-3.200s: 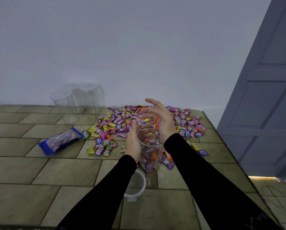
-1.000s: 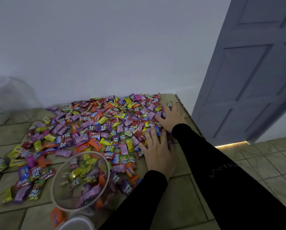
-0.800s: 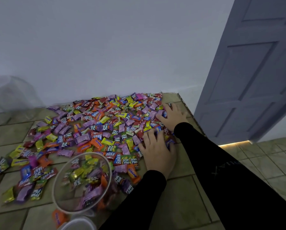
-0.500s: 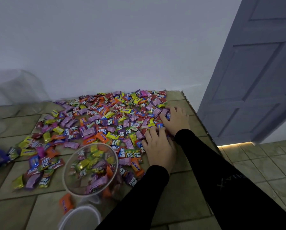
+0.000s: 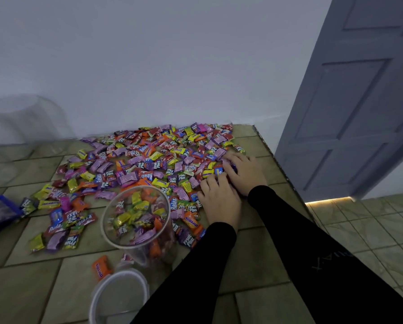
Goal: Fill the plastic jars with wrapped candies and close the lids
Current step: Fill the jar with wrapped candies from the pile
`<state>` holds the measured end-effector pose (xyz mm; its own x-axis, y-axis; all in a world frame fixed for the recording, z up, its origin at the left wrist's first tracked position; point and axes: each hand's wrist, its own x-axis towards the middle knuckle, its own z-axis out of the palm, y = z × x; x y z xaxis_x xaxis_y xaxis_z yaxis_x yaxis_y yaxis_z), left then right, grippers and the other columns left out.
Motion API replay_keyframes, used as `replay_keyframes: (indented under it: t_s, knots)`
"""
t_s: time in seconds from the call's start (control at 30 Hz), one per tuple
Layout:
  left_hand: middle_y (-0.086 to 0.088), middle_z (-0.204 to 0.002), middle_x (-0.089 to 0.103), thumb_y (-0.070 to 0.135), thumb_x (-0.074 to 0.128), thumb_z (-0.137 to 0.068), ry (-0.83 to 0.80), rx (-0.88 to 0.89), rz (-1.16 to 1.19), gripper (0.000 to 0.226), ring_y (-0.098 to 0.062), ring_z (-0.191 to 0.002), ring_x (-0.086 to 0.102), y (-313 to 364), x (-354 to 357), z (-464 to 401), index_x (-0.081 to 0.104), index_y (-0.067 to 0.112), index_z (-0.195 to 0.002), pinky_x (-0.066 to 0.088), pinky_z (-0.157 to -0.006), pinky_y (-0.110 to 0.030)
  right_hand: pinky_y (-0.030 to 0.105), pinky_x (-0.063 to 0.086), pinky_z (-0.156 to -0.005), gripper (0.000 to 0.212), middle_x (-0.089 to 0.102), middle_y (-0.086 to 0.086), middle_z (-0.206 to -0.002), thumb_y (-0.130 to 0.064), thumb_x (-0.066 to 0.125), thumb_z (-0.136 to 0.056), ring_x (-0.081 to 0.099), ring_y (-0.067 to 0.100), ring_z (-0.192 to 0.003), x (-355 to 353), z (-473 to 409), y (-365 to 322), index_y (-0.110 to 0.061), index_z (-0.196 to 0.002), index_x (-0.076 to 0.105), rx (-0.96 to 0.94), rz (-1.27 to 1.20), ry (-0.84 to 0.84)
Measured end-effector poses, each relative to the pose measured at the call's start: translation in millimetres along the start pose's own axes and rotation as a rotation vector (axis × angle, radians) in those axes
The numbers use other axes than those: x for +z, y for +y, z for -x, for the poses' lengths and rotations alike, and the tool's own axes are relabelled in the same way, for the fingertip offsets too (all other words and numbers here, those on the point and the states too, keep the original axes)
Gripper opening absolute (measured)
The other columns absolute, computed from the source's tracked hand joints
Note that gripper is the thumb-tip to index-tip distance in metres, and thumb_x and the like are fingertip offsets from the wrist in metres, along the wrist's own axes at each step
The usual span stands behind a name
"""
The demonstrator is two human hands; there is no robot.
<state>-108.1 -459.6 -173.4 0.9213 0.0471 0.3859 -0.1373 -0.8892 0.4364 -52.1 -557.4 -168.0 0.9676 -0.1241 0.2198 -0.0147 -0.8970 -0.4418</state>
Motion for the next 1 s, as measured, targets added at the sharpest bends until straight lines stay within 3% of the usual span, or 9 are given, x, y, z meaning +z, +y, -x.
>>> replay_keyframes:
  t_s: [0.1, 0.17, 0.33, 0.47, 0.63, 0.87, 1.0]
  knots:
    - [-0.006, -0.088, 0.064, 0.021, 0.061, -0.079, -0.027, -0.022, 0.033, 0.015, -0.030, -0.081, 0.060, 0.5, -3.2, 1.0, 0.066, 0.016, -0.092, 0.047, -0.064, -0.040, 0.031, 0.033, -0.086, 0.037, 0.058, 0.006, -0.114, -0.040, 0.040, -0.098, 0.048, 0.025, -0.106, 0.0, 3.4, -3.6, -0.016, -0.113, 0.064, 0.007, 0.053, 0.028]
    - [-0.006, -0.088, 0.065, 0.019, 0.060, -0.082, 0.006, -0.025, 0.064, 0.014, -0.031, -0.081, 0.059, -0.7, -4.9, 1.0, 0.066, 0.017, -0.096, 0.045, -0.064, -0.039, 0.032, 0.034, -0.076, 0.032, 0.061, 0.008, -0.103, -0.037, 0.042, -0.098, 0.053, 0.025, -0.095, -1.0, 5.7, -8.7, -0.014, -0.104, 0.064, 0.029, -0.009, 0.048]
    - [-0.008, -0.111, 0.061, 0.014, 0.046, -0.098, -0.006, -0.022, 0.232, 0.026, -0.030, -0.098, 0.048, -5.5, -8.4, 2.0, 0.058, 0.016, -0.121, 0.035, -0.078, -0.037, 0.031, 0.037, -0.059, 0.020, 0.062, 0.008, -0.079, -0.027, 0.048, -0.098, 0.056, 0.023, -0.071, -5.6, 13.2, -20.6, -0.013, -0.088, 0.057, 0.125, -0.300, 0.110]
    - [-0.008, -0.111, 0.058, 0.009, 0.044, -0.099, 0.037, -0.001, 0.397, 0.026, -0.024, -0.096, 0.045, -5.2, -15.7, 3.3, 0.059, 0.013, -0.120, 0.033, -0.080, -0.030, 0.022, 0.033, -0.060, 0.022, 0.056, -0.004, -0.071, -0.030, 0.044, -0.100, 0.049, 0.007, -0.063, -11.2, 17.9, -27.1, -0.017, -0.087, 0.056, 0.244, -0.541, 0.188]
    - [-0.003, -0.115, 0.053, 0.011, 0.043, -0.101, 0.012, 0.019, 0.512, 0.027, -0.017, -0.105, 0.042, -2.8, -27.0, 9.1, 0.058, 0.016, -0.122, 0.029, -0.083, -0.020, 0.027, 0.037, -0.057, 0.037, 0.053, -0.002, -0.064, -0.036, 0.042, -0.101, 0.048, 0.012, -0.060, -16.1, 24.0, -36.9, -0.013, -0.076, 0.057, 0.344, -0.728, 0.344]
    - [-0.002, -0.117, 0.052, 0.015, 0.040, -0.103, -0.012, 0.049, 0.600, 0.026, -0.020, -0.105, 0.052, -10.2, -38.5, 10.3, 0.056, 0.015, -0.123, 0.044, -0.086, -0.033, 0.026, 0.037, -0.056, 0.038, 0.048, -0.003, -0.062, -0.038, 0.042, -0.100, 0.046, 0.011, -0.056, -32.3, 44.0, -55.5, -0.013, -0.078, 0.059, 0.520, -0.978, 0.520]
    - [-0.005, -0.126, 0.052, 0.017, 0.038, -0.104, -0.005, 0.025, 0.603, 0.027, -0.012, -0.102, 0.050, -10.4, -49.2, 10.3, 0.054, 0.015, -0.125, 0.033, -0.076, -0.017, 0.023, 0.036, -0.049, 0.039, 0.049, -0.003, -0.063, -0.041, 0.043, -0.099, 0.044, 0.011, -0.054, -42.9, 58.9, -56.7, -0.016, -0.075, 0.060, 0.597, -1.074, 0.519]
